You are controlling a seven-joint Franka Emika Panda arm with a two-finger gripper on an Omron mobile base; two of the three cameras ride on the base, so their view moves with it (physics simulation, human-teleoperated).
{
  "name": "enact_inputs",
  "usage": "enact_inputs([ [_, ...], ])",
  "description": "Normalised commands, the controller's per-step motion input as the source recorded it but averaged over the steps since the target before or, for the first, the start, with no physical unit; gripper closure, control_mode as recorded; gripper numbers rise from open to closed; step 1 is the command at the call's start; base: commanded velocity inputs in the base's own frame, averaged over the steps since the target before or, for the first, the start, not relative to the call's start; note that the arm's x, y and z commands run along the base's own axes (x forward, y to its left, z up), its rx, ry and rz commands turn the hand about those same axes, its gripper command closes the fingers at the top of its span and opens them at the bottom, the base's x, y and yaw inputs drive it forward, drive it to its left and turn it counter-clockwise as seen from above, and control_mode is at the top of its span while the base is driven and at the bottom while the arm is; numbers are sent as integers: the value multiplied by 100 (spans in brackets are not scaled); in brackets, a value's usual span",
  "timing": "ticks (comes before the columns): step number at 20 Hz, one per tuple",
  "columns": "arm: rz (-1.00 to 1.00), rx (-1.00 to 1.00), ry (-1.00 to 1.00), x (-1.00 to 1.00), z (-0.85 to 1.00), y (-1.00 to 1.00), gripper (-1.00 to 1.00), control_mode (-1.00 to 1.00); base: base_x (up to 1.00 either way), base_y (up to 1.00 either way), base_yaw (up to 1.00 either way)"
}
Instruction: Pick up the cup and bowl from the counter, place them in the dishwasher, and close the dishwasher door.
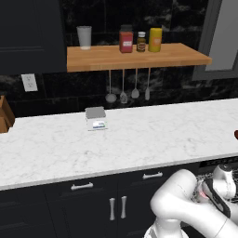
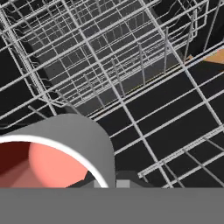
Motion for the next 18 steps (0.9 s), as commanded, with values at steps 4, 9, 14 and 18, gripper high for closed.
enact_inputs([
  [4,-3,0,-1,56,-23,-26,100,-100,0,0,0],
  [9,0,0,0,34,-44,-15,100,-100,0,0,0],
  [14,0,0,0,24,-34,-13,100,-100,0,0,0],
  [18,0,0,0,0,-22,-7,100,-100,0,0,0],
])
